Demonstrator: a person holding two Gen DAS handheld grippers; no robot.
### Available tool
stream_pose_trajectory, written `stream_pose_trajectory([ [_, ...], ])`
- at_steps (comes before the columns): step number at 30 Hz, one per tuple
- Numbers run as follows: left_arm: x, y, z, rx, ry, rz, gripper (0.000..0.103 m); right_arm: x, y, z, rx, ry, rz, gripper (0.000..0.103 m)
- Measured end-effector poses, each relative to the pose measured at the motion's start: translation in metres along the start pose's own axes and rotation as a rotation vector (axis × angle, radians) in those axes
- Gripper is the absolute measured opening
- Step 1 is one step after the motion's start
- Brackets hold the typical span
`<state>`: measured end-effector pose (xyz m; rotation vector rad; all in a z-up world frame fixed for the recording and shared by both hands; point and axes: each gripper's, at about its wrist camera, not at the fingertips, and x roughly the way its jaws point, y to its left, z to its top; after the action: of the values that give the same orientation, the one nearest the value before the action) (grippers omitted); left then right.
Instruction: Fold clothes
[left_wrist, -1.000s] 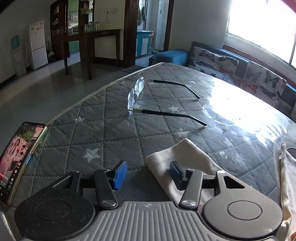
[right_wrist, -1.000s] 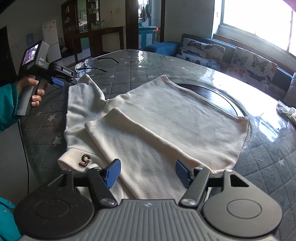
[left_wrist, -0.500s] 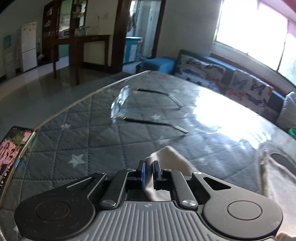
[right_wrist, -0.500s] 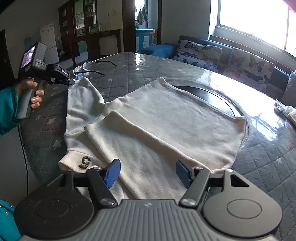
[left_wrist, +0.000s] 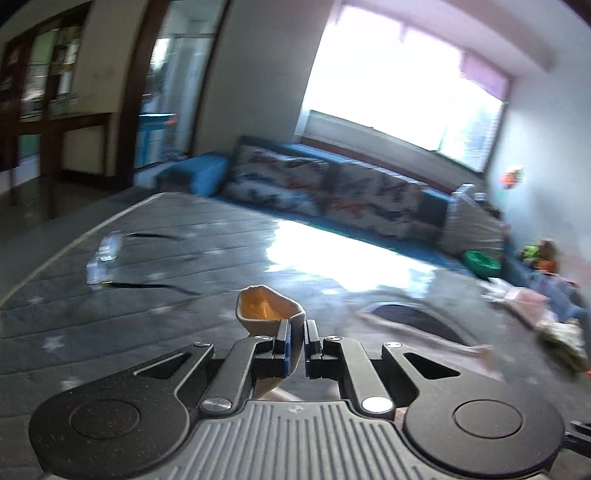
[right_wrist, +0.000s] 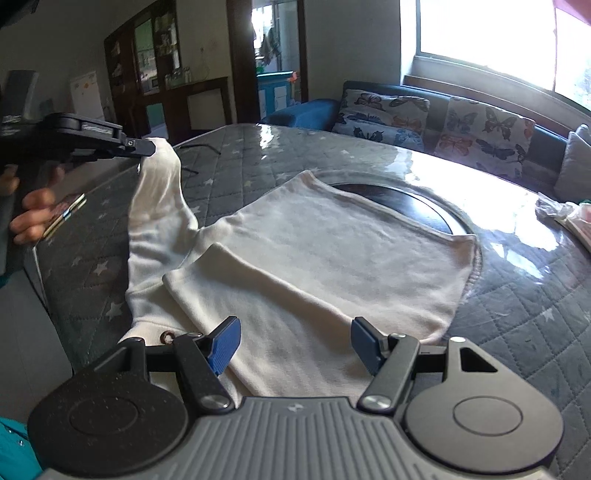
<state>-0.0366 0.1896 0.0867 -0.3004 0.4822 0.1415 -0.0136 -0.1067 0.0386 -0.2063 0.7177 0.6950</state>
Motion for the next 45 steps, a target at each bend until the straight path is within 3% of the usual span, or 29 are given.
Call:
stream_pose_trajectory([
  [8,-0.014,-0.078,-0.018,0.093,0.033,-0.261,0.007,-0.017,-0.016,-0.004,0.059,-0.033,-0.031,0.067],
  [12,-0.009,-0.109,-0.044,0.163,0.111,-0.37,0.007,-0.022,-0.025,-0.007,0.097,-0.038,-0.053,0.067],
  [17,0.003,-0.127,-0.08,0.224,0.246,-0.444,0.01,-0.024,-0.036,-0.011,0.153,-0.036,-0.064,0.067],
  [22,-0.002,-0.124,-0.093,0.263,0.285,-0.461,0.021,-0.02,-0.038,-0.01,0.174,-0.032,-0.049,0.066],
  [27,-0.014,-0.091,-0.082,0.28,0.23,-0.394,0.035,-0.007,-0.029,-0.01,0.167,0.009,0.002,0.057],
  [31,-0.016,-0.053,-0.075,0.277,0.204,-0.262,0.037,0.006,-0.02,-0.01,0.165,0.051,0.051,0.051],
  [37,-0.016,-0.002,-0.08,0.247,0.234,-0.117,0.039,0.023,-0.021,-0.01,0.207,0.085,0.066,0.043],
  [40,-0.017,0.008,-0.084,0.251,0.239,-0.094,0.042,0.03,-0.02,-0.011,0.214,0.104,0.062,0.039],
  [45,-0.013,0.006,-0.092,0.292,0.238,-0.088,0.042,0.031,-0.019,-0.009,0.209,0.101,0.044,0.017],
])
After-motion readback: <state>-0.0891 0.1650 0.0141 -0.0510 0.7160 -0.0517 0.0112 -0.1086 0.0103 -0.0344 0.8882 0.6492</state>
